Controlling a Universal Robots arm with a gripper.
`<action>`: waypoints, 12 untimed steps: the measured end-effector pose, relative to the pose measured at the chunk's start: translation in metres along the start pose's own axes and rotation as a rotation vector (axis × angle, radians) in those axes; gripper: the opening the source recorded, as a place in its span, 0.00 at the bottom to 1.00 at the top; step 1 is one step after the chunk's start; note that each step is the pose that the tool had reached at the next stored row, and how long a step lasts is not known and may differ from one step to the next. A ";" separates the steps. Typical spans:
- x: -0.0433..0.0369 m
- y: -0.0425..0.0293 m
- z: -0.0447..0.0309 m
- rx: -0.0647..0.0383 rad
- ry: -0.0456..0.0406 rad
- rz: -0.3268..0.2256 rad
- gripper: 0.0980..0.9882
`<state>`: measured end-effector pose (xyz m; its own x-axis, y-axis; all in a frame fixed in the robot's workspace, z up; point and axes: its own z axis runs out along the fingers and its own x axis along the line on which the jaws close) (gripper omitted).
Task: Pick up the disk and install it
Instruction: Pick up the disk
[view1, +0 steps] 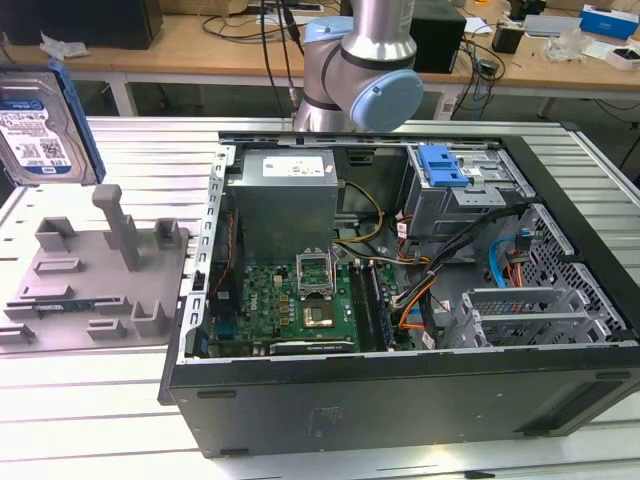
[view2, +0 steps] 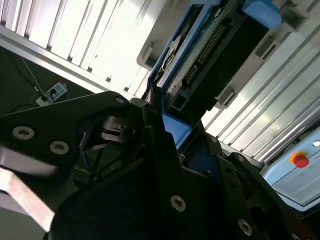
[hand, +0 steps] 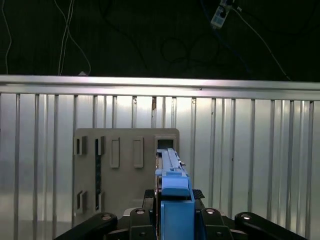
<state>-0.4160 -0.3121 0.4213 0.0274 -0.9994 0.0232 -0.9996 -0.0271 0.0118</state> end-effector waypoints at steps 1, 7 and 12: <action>0.0001 -0.0002 -0.0027 0.000 0.0000 0.000 0.30; 0.0008 -0.0015 -0.0315 0.000 0.0000 0.000 0.30; 0.0013 -0.0025 -0.0519 0.000 0.0000 0.000 0.30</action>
<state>-0.4128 -0.3121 0.4732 0.0274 -0.9994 0.0233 -0.9996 -0.0271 0.0119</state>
